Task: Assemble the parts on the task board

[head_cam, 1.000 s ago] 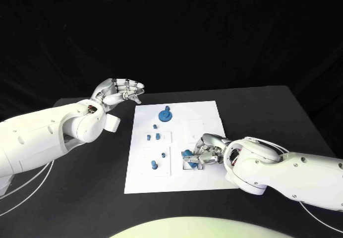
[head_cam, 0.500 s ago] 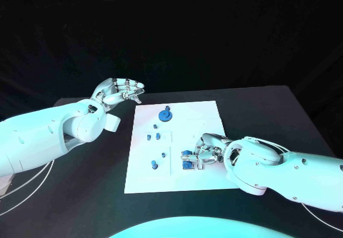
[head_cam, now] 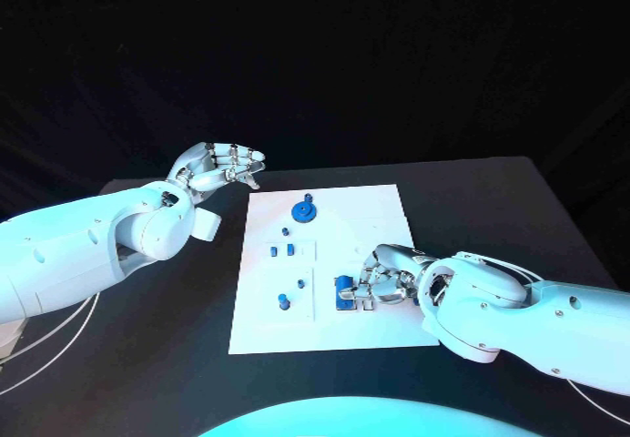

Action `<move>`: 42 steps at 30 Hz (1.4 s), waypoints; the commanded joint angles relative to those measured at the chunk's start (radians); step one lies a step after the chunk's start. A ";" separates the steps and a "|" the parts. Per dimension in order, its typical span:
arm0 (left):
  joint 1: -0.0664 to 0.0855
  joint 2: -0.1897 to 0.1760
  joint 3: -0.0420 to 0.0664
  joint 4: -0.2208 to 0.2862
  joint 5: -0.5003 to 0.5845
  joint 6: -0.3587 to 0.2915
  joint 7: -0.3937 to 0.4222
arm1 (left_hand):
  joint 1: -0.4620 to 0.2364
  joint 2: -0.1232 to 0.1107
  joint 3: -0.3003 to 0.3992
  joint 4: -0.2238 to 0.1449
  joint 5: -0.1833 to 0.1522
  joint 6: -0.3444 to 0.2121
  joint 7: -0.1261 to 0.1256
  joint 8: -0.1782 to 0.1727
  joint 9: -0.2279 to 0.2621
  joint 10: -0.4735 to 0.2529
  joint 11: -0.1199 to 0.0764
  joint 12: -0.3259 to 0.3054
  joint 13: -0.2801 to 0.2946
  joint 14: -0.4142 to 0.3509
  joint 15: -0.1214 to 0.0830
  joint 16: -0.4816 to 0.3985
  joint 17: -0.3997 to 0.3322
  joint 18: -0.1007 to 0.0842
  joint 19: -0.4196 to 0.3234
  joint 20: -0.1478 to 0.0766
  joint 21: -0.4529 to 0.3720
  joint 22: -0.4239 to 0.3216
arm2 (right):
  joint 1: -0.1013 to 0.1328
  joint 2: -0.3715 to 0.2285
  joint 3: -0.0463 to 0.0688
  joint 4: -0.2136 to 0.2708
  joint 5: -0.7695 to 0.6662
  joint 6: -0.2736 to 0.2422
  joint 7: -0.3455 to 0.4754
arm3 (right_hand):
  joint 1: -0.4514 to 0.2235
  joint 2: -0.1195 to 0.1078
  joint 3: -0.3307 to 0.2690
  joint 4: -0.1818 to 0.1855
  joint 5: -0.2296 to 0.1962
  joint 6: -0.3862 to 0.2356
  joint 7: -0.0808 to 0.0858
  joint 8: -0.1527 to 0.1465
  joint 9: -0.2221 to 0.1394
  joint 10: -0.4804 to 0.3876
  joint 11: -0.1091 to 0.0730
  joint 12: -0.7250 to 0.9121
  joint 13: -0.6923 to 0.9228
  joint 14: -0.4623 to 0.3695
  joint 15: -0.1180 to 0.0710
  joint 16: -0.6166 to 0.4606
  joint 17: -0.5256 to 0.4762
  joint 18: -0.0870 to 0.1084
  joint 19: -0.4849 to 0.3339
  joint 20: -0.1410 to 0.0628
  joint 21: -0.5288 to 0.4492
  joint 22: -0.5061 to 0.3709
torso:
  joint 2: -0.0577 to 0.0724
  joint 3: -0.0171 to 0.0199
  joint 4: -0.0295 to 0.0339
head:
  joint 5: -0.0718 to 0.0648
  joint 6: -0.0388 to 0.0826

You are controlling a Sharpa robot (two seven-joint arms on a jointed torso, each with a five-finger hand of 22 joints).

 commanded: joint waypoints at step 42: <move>0.000 -0.002 0.001 0.000 0.037 0.009 -0.003 | 0.004 0.002 -0.001 0.003 0.001 0.006 0.004 -0.004 0.000 0.006 0.002 -0.007 -0.001 -0.006 0.005 -0.006 0.002 0.011 -0.007 0.002 -0.006 -0.001 | -0.006 -0.006 0.000 -0.011 -0.018 -0.023 0.067 | 0.224 -0.012 0.059 -0.003 0.004 0.000 -0.008 0.001 -0.024 0.104 -0.010 0.004 0.263 0.096 -0.012 0.001 0.233 -0.022 0.079 -0.011 0.022 0.232 | 0.000 0.0001 0.0001 | 0.003 -0.004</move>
